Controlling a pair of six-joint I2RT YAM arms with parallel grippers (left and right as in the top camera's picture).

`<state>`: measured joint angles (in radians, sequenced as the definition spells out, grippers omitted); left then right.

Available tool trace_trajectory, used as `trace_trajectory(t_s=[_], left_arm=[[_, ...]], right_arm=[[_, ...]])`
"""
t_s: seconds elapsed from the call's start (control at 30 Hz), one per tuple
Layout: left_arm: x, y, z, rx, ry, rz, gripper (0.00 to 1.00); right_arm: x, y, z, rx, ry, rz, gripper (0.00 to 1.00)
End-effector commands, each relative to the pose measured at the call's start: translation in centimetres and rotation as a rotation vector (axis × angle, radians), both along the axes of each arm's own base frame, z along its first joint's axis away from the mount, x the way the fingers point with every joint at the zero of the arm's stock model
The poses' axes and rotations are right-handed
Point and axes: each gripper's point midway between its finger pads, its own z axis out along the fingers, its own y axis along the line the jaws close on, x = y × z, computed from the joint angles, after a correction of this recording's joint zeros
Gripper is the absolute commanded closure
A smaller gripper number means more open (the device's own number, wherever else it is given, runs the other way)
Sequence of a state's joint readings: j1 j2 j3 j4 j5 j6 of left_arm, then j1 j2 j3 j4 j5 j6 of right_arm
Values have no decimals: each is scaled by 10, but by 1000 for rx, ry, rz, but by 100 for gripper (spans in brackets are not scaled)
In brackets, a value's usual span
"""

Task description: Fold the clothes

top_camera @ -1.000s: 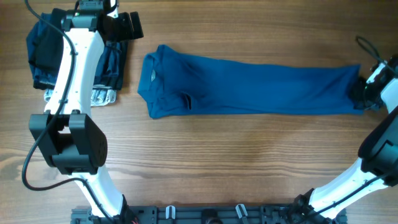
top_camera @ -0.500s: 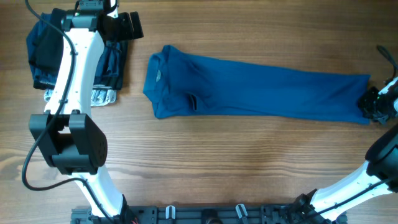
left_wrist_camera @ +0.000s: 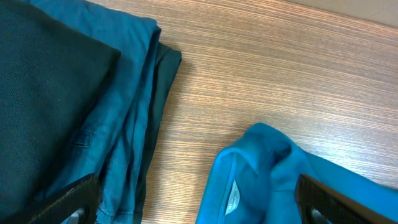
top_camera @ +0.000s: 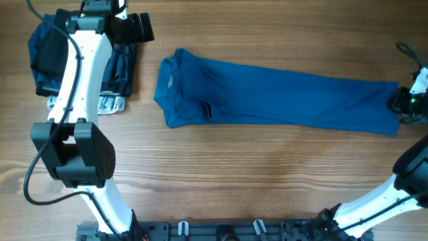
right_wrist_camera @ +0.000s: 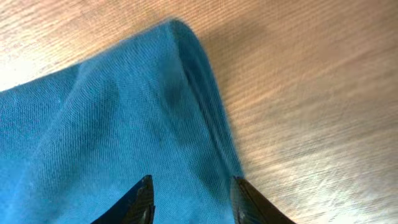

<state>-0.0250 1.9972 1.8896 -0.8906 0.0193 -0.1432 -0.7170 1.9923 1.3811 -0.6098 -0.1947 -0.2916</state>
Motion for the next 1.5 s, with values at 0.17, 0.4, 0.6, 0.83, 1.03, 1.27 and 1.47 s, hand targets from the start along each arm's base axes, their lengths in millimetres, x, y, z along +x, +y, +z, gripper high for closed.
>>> trace_trajectory(t_s=[0.17, 0.4, 0.6, 0.83, 1.03, 1.27, 1.47], left_arm=[[0, 2, -4, 6, 6, 3, 0], [1, 2, -4, 6, 6, 3, 0], [0, 2, -4, 6, 6, 3, 0], [0, 2, -4, 6, 6, 3, 0], [0, 2, -4, 6, 6, 3, 0], [0, 2, -4, 6, 6, 3, 0], [0, 2, -4, 6, 6, 3, 0]], right_arm=[[22, 0, 5, -25, -95, 151, 53], [20, 1, -26, 10, -56, 152, 46], [18, 2, -48, 38, -29, 135, 41], [16, 5, -49, 95, -22, 41, 89], [22, 5, -29, 90, -66, 46, 96], [33, -12, 27, 38, -117, 28, 96], [28, -24, 51, -41, -113, -2, 96]])
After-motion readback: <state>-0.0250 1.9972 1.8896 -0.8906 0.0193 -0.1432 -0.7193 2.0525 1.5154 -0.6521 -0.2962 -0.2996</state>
